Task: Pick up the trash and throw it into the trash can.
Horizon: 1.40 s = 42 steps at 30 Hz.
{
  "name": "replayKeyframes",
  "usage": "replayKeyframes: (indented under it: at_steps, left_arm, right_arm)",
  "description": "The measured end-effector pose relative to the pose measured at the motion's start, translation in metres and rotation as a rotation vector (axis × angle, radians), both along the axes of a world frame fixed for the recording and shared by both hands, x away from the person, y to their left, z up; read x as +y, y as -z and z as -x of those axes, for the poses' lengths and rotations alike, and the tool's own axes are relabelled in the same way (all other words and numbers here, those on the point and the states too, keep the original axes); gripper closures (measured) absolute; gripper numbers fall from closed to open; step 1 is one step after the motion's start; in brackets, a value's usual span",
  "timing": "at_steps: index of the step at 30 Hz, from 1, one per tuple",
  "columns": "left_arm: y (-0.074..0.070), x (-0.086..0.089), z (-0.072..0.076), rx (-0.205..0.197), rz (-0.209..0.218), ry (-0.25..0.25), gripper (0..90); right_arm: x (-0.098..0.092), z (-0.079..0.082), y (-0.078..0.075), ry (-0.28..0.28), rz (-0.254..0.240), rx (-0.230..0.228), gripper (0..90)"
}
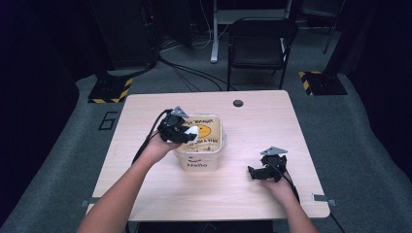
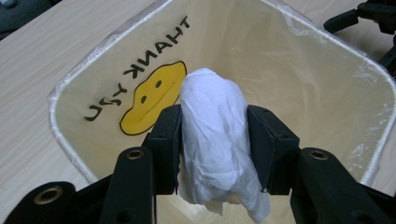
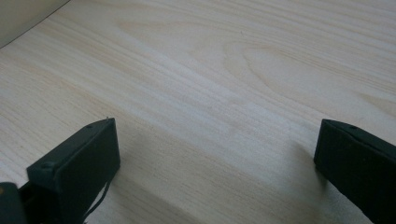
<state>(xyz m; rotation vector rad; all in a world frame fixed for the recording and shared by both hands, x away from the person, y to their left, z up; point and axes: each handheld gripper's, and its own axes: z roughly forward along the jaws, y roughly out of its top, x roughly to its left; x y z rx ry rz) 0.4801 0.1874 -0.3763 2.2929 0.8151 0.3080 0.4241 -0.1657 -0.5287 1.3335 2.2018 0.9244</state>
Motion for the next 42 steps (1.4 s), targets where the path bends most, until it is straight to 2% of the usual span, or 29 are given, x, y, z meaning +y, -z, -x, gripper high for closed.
replayKeyframes:
  at_steps: [9,21,24,27,30,42]
  left_arm:
    - [0.011,-0.007,-0.006,0.018,-0.021,-0.004,56.5]
    - [0.018,-0.01,-0.01,0.036,-0.049,-0.003,54.9]
    - [0.02,-0.01,-0.011,0.047,-0.056,-0.012,51.5]
    - [0.019,-0.011,-0.01,0.042,-0.061,-0.012,48.5]
    - [0.017,-0.01,-0.009,0.037,-0.051,-0.019,43.5]
    - [0.004,0.008,-0.004,0.015,0.003,-0.051,38.6]
  right_arm:
    - [0.0,0.0,0.0,-0.004,0.0,0.0,0.0]
    - [0.0,0.0,0.0,-0.005,-0.003,0.002,0.0]
    - [0.0,0.0,0.0,-0.005,-0.003,0.003,0.0]
    - [0.0,0.0,0.0,-0.005,-0.003,0.002,0.0]
    - [0.0,0.0,0.0,-0.005,-0.004,0.003,0.0]
    - [0.0,0.0,0.0,-0.01,-0.003,-0.002,0.0]
